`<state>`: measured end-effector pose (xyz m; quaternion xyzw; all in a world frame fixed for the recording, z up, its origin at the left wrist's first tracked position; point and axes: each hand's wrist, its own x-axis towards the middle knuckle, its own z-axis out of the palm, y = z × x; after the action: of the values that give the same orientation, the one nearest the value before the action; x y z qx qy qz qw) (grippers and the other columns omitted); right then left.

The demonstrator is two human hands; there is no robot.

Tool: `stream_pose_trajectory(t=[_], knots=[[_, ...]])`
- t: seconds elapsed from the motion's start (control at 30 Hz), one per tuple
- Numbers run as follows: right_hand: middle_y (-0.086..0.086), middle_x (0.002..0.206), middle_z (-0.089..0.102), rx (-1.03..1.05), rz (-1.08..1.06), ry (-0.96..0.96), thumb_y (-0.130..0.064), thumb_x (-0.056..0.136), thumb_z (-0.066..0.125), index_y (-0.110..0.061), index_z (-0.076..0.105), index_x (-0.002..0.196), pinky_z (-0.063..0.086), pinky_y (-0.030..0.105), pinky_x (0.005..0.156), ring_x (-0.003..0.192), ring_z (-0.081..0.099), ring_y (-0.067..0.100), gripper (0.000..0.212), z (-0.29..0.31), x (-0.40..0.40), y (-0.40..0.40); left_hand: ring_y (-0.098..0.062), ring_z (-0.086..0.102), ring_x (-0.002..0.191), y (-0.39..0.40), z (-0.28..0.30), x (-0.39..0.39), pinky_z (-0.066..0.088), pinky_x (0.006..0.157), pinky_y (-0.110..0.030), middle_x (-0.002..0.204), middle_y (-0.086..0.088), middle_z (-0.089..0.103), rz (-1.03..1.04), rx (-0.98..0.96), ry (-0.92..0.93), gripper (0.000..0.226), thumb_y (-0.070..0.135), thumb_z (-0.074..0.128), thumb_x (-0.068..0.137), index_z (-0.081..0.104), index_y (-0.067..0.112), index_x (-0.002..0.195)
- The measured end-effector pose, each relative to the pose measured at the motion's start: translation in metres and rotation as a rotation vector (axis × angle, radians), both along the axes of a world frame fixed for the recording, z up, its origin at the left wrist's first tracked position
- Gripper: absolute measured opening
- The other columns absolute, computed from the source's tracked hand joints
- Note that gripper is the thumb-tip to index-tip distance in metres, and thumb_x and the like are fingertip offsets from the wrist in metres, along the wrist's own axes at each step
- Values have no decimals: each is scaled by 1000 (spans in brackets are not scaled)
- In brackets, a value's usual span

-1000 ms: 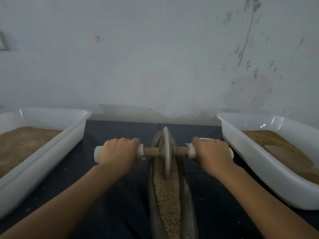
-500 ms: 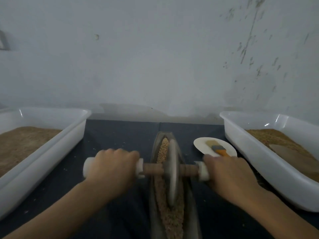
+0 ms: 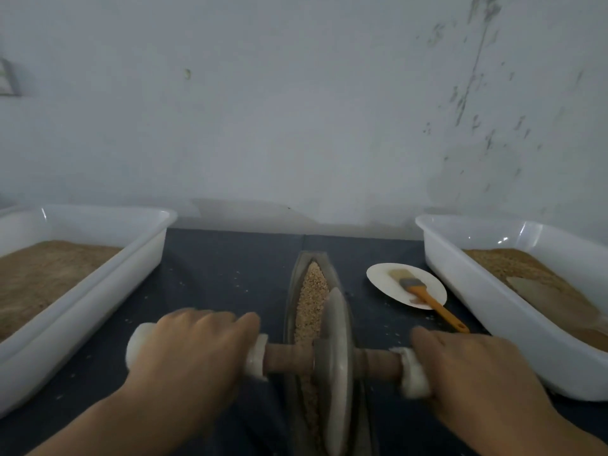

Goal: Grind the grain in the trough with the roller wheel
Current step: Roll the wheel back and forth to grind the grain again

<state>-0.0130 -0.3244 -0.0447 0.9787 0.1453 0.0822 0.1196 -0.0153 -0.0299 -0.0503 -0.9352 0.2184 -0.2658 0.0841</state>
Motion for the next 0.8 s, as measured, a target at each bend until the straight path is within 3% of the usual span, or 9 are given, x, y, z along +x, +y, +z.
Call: stream_pose_trajectory(t=[0.07,0.13,0.17,0.27,0.43,0.57,0.7,0.73,0.8], knots=[[-13,70,32,-27,-25,54,-47,85,53,-38,22,76,20,20,49,56,26,1,33,6,-5,1,-13,40,34,3,2,-4,4,46,-21,44,11,35,28,0,26,71,44,87,30,25,34,64],[-12,70,36,-1,-7,-10,-47,84,56,-38,24,81,25,20,50,56,33,3,32,1,3,3,-11,50,47,0,-1,5,22,43,-24,55,11,45,70,10,91,54,51,79,51,31,34,68],[-11,70,41,18,-2,-70,-46,81,59,-37,28,82,28,22,50,58,37,4,33,-4,13,4,-9,53,57,-2,-4,17,34,49,-27,63,12,48,108,4,80,41,53,70,66,35,35,74],[-6,70,53,28,-8,-249,-42,74,69,-33,34,80,23,28,47,59,45,14,37,-16,60,8,-11,48,66,-8,-9,62,36,61,-30,70,12,44,240,-78,134,19,47,55,83,40,35,83],[-2,76,62,19,47,-339,-41,78,68,-26,34,82,22,30,50,61,54,23,37,-6,119,19,-16,50,66,-9,-11,112,37,60,-31,72,10,48,312,-130,115,15,44,56,84,45,33,82],[-2,79,62,23,97,-312,-35,78,69,-24,46,90,32,30,54,66,56,20,29,-5,86,17,-11,44,60,-3,-16,81,33,56,-29,66,12,44,299,-80,118,22,49,55,83,40,34,78],[-4,53,52,29,189,-322,-35,37,88,-27,50,69,28,24,38,42,48,12,50,-4,14,4,-5,39,58,8,-17,22,29,55,-27,67,13,46,274,-26,175,25,64,46,76,34,42,77],[-8,53,49,54,188,-262,-36,36,88,-29,47,69,32,24,36,42,46,9,53,-3,2,1,-5,41,57,9,-13,11,29,54,-27,65,14,47,235,-10,144,29,67,48,73,35,41,76],[-12,63,43,58,147,-121,-40,59,80,-34,35,78,40,25,50,55,47,8,50,-4,-6,-4,-8,48,44,11,-7,0,28,45,-24,54,13,45,65,16,44,44,64,65,56,35,34,66]])
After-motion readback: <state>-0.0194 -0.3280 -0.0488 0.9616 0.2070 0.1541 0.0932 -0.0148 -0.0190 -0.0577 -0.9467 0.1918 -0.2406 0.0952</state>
